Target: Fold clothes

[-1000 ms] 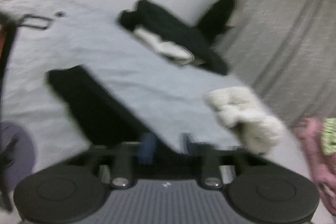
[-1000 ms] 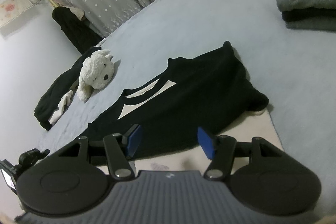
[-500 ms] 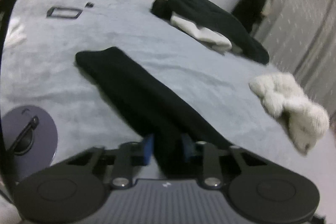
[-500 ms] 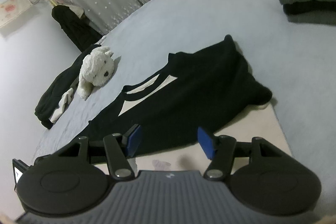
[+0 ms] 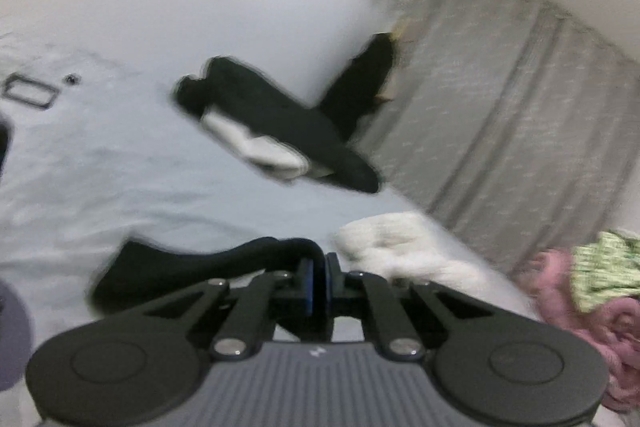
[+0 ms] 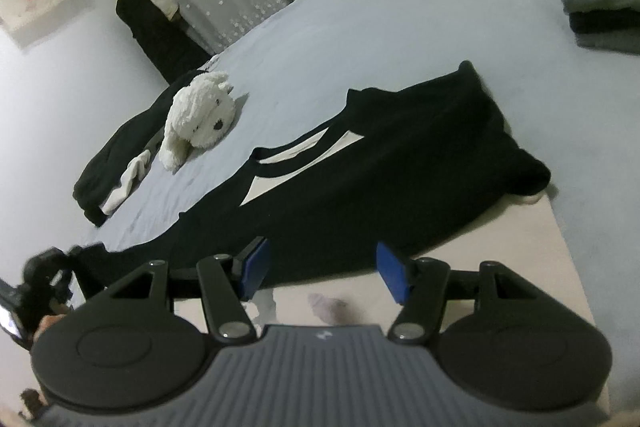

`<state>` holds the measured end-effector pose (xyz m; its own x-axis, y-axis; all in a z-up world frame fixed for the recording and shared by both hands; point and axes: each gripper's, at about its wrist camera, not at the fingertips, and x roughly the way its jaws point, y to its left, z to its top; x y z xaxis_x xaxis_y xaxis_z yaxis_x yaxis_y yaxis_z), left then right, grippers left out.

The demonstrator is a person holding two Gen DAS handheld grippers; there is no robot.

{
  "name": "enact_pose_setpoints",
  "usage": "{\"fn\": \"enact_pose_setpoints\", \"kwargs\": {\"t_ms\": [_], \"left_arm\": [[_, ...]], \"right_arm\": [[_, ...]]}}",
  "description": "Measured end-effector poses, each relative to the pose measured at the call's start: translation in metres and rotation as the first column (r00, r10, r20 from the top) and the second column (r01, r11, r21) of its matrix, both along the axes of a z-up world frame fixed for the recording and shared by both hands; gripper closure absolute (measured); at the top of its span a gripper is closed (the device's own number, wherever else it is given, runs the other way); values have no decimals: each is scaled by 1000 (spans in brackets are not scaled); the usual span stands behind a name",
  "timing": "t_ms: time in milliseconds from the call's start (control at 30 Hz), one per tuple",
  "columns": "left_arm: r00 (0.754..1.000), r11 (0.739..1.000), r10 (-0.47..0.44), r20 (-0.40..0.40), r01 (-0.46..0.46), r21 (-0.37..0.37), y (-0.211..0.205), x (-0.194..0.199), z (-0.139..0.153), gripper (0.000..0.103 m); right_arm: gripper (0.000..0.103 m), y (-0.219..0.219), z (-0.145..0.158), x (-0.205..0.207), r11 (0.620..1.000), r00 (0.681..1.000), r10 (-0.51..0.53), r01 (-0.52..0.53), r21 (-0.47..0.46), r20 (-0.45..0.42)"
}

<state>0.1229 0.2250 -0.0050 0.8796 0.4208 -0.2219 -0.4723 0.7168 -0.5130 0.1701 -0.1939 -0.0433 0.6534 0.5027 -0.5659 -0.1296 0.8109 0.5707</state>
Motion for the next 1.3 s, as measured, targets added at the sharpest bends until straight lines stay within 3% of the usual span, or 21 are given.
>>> {"fn": "enact_pose_setpoints", "kwargs": {"t_ms": [200,367,833,1000,1100,1233,1300], "left_arm": [[987,990,-140,76,140,5,-31,-2,20,98],[962,966,-257,88,258,10,-60,0,24,98],[847,847,-531,-18,531,-18,-141,24,-14,98],[772,777,-624,-119,629,4,-177,28,-37,97],[718,738,-668,-196,672,-59,-188,36,-54,95],[620,673,-728,-294,728,-130,-192,41,-67,72],[597,651,-738,-314,753,-98,-190,33,-58,59]], "right_arm": [[39,-3,4,-1,1000,1000,-7,7,8,11],[39,-3,5,0,1000,1000,-13,13,13,15],[39,-5,7,0,1000,1000,-16,16,14,17],[39,-7,7,0,1000,1000,-18,18,14,19],[39,-8,9,0,1000,999,-22,22,14,27],[39,-10,11,1,1000,999,-26,26,18,33],[39,-10,10,2,1000,999,-25,24,18,30]]}}
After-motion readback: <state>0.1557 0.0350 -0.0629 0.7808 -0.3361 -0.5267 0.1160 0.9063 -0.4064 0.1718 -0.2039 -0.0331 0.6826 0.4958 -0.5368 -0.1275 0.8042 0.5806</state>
